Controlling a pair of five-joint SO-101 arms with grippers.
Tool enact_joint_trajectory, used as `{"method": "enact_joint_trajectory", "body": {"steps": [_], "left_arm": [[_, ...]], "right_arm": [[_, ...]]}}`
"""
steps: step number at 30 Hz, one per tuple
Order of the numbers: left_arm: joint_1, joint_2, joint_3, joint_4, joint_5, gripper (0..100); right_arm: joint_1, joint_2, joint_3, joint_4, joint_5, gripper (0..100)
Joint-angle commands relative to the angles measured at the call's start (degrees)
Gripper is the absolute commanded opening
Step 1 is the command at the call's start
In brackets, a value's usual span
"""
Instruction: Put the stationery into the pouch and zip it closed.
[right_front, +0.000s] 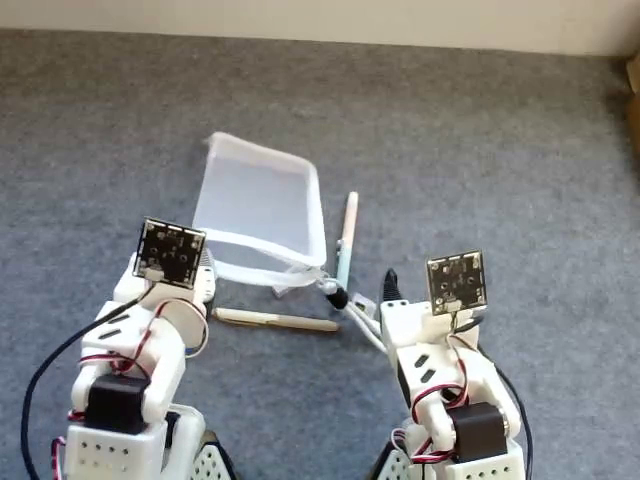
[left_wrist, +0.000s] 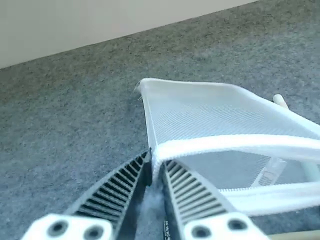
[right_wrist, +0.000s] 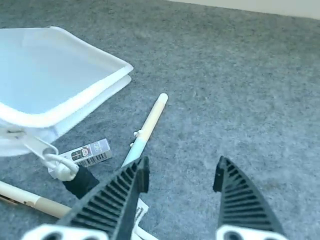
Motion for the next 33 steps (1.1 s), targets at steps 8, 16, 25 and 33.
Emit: {"method": "enact_joint_trajectory", "body": {"steps": [8, 16, 25, 33], "left_arm": [[-0.57, 8.22, -21.58, 13.54, 0.00, 1], [-3.38, 33.01, -42.68, 20.48, 1.93, 1], [-9.45, 48.57, -58.07, 28.84, 6.42, 1], [-13.67, 48.75, -58.77, 29.27, 7.21, 1]], "right_arm": [[0.57, -0.40, -0.40, -0.13, 0.53, 19.9], [0.57, -0.31, -0.48, 0.13, 3.43, 19.8], [0.22, 5.23, -2.68, -0.13, 6.07, 19.5], [0.22, 32.66, -21.85, 0.22, 5.54, 19.5]]}}
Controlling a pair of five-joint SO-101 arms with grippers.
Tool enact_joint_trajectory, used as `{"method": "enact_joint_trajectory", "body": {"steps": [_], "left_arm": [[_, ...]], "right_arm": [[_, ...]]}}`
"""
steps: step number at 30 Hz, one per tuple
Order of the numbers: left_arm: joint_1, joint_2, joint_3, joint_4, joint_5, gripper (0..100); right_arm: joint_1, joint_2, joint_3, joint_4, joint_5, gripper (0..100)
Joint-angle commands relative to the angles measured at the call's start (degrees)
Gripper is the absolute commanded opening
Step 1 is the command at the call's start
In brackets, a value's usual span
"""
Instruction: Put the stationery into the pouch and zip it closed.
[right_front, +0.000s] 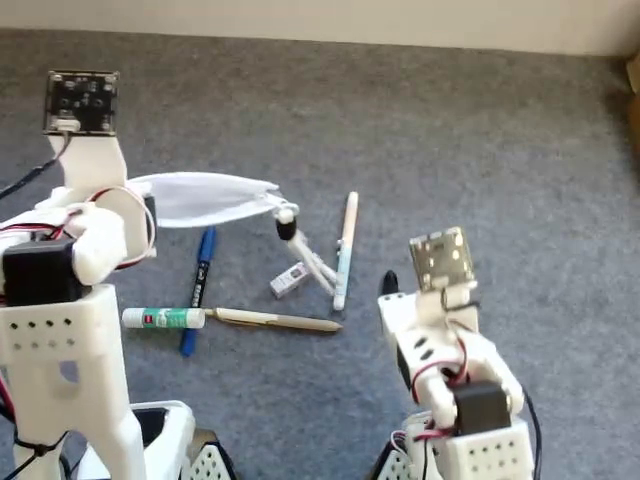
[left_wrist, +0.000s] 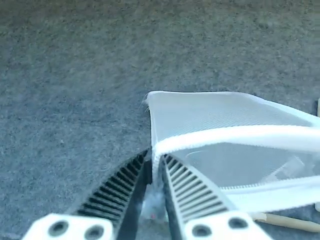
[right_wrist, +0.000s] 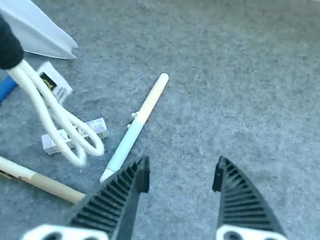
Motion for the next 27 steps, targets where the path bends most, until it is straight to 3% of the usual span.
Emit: {"method": "enact_joint_trajectory", "body": {"steps": [1, 19, 27], "left_arm": [[-0.75, 0.40, -2.95, 0.53, 0.53, 1], [-0.66, 0.40, -2.95, 3.69, 0.62, 1], [-0.48, 0.40, -1.19, 3.34, 0.70, 1]], "right_arm": [[0.31, 14.20, -11.38, 0.13, -0.70, 19.5], [-8.92, 65.63, -47.78, 0.13, -16.53, 19.5], [-9.71, 83.12, -61.14, -0.13, -17.23, 19.5]]}}
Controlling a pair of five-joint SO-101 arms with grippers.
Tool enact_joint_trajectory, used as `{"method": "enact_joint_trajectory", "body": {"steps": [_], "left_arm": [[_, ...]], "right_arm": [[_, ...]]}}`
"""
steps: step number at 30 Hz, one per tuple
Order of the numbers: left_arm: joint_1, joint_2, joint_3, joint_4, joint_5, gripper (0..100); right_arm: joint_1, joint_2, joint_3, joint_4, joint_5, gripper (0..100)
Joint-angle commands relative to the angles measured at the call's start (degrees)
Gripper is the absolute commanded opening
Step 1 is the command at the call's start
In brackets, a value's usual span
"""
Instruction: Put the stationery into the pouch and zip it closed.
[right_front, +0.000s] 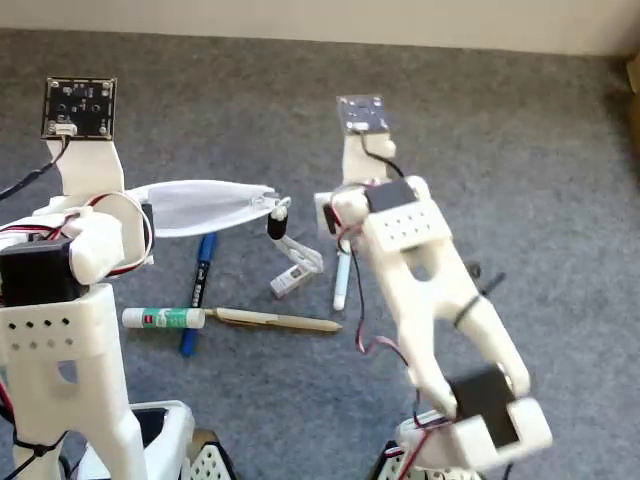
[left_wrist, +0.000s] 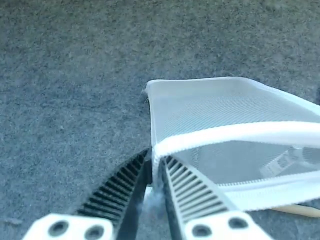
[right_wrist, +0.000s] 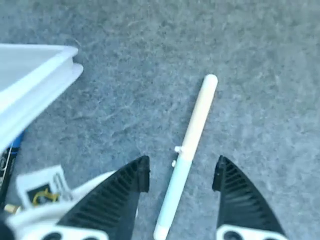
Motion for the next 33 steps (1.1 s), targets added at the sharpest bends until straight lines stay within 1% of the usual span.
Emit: {"method": "enact_joint_trajectory", "body": {"steps": [1, 5, 10, 18, 24, 30, 33], "left_arm": [[-0.40, 0.13, -0.66, -0.18, 0.70, 1], [-0.40, 0.13, -0.04, -0.18, 0.70, 1], [-0.40, 0.13, 0.04, -0.18, 0.70, 1], [-0.40, 0.13, 0.04, -0.18, 0.70, 1], [-0.40, 0.13, 0.04, -0.18, 0.70, 1], [-0.40, 0.13, 0.04, -0.18, 0.70, 1], [-0.40, 0.13, 0.04, -0.18, 0.70, 1]], "right_arm": [[-0.22, 4.97, -8.13, -0.13, -0.53, 19.5], [-0.13, 12.70, -13.93, -0.13, -0.44, 19.5], [1.63, 20.35, -19.82, -0.04, -0.35, 19.5], [2.24, 29.05, -26.68, 0.04, -0.35, 19.5], [4.18, 35.12, -31.34, 0.13, -0.35, 19.0], [4.53, 39.25, -33.01, 0.31, -0.35, 6.0], [4.53, 38.90, -33.01, 3.12, -0.35, 0.7]]}}
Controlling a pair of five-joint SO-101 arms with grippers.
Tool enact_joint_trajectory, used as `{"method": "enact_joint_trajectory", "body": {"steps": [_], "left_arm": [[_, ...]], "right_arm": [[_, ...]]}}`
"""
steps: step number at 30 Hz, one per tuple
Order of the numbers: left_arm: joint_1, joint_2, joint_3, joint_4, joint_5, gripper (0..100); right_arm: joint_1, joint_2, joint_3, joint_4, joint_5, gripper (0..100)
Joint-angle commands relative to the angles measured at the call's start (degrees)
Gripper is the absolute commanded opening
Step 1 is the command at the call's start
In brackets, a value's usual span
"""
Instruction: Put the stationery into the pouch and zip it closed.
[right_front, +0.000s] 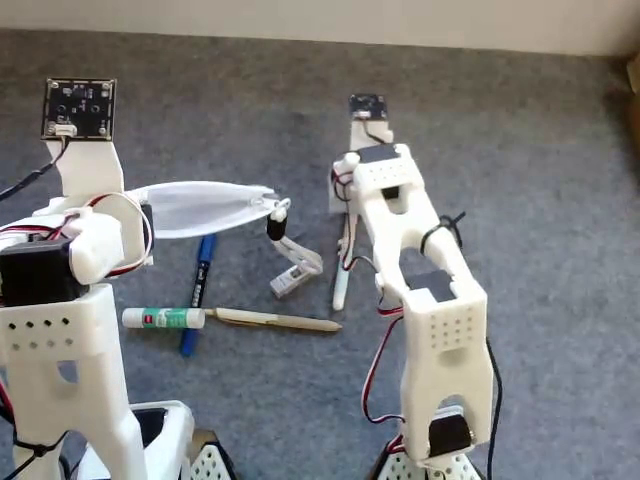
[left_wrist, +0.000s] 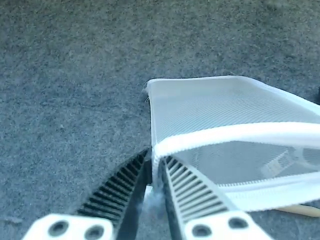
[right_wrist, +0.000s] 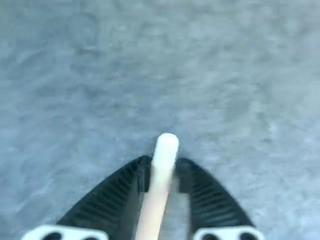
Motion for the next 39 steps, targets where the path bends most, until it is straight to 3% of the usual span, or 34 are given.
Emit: {"method": "enact_joint_trajectory", "body": {"steps": [1, 11, 32, 36, 39], "left_arm": [[-0.31, 0.13, -0.22, -0.18, 0.70, 1], [-0.22, 0.13, -0.22, -0.09, 0.70, 1], [1.98, 0.13, -0.84, -0.18, 0.88, 1], [3.56, 0.13, -0.92, -0.26, 8.53, 1], [3.47, 0.13, -1.71, -0.26, 10.37, 1]], "right_arm": [[-0.13, -0.75, -2.68, 3.47, -0.35, 0.3], [-0.57, -7.60, -2.07, 6.46, -0.26, 0.5], [-3.12, -36.97, -2.07, 24.75, -0.26, 0.5], [-4.26, -43.74, -2.42, 24.48, -0.26, 0.5], [-5.14, -47.96, -2.59, 24.48, -0.26, 0.5]]}}
